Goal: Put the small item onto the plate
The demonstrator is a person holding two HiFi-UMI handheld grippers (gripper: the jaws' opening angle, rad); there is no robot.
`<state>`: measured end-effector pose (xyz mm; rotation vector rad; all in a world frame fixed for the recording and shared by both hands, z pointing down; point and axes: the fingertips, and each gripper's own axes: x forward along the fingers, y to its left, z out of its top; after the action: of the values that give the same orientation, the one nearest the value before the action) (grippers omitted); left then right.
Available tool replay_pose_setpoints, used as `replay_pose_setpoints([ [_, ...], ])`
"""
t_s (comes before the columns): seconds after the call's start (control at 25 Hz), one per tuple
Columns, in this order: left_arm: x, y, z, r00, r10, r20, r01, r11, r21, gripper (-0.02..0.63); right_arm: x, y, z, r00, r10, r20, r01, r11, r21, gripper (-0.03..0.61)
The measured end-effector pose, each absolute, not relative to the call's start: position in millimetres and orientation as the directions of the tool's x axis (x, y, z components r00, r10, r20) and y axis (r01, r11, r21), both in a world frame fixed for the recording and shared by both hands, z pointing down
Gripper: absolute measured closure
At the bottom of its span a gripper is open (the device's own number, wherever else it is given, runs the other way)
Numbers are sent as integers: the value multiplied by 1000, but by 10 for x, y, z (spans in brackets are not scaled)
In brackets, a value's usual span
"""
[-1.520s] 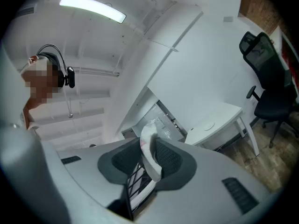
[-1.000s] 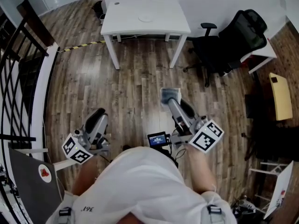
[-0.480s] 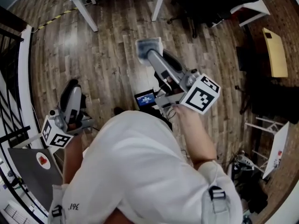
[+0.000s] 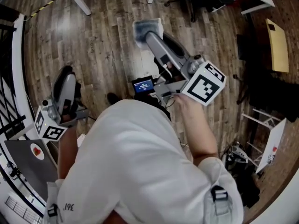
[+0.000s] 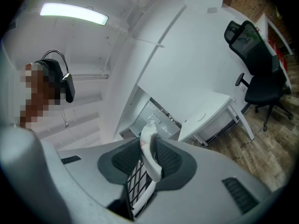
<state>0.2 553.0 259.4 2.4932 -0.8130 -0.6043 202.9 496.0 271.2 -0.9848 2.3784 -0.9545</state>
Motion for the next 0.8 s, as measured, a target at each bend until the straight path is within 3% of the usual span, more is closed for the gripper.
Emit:
replay_pose_setpoints([
  [0.8,917,4990,2791,711,-671,-213,-470,-678,565,511,2728,4382,2988,-739,-672,-50,-421,519,-744,477],
])
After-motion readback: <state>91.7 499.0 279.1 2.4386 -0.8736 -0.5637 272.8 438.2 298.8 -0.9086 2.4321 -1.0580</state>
